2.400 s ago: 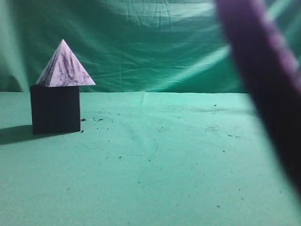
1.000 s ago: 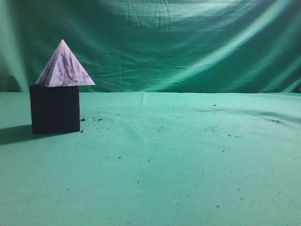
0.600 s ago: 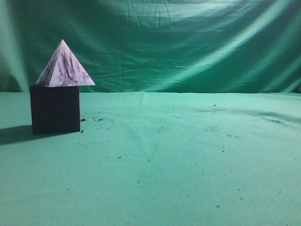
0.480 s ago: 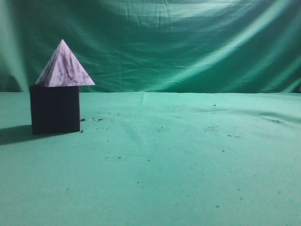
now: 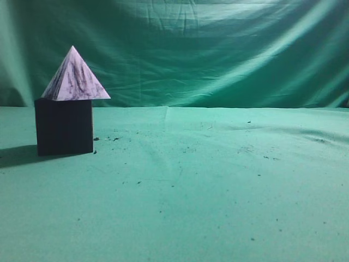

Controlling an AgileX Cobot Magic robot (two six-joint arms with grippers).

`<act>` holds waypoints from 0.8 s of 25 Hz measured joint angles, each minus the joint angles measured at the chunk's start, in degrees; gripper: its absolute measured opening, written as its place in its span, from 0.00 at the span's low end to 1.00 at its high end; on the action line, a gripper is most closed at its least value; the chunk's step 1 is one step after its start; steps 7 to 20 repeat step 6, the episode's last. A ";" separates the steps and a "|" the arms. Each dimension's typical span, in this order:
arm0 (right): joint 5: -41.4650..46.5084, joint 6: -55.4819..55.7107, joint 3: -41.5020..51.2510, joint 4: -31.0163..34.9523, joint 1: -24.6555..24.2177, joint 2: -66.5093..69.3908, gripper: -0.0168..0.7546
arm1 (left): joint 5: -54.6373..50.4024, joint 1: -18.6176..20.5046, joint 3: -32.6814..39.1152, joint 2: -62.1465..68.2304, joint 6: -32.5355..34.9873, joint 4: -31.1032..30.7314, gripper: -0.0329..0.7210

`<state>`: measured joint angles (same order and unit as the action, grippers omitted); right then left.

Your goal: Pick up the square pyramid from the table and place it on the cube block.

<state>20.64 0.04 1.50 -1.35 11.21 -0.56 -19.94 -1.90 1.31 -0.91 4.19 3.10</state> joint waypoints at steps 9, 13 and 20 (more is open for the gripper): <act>0.00 0.00 0.00 0.00 0.00 0.00 0.02 | 0.00 0.00 0.00 0.00 0.00 0.00 0.04; 0.00 0.00 0.00 0.00 0.00 0.00 0.02 | 0.00 0.00 0.00 0.00 0.00 0.00 0.04; 0.00 0.00 0.00 0.00 0.00 0.00 0.02 | 0.00 0.00 0.00 0.00 0.00 0.00 0.04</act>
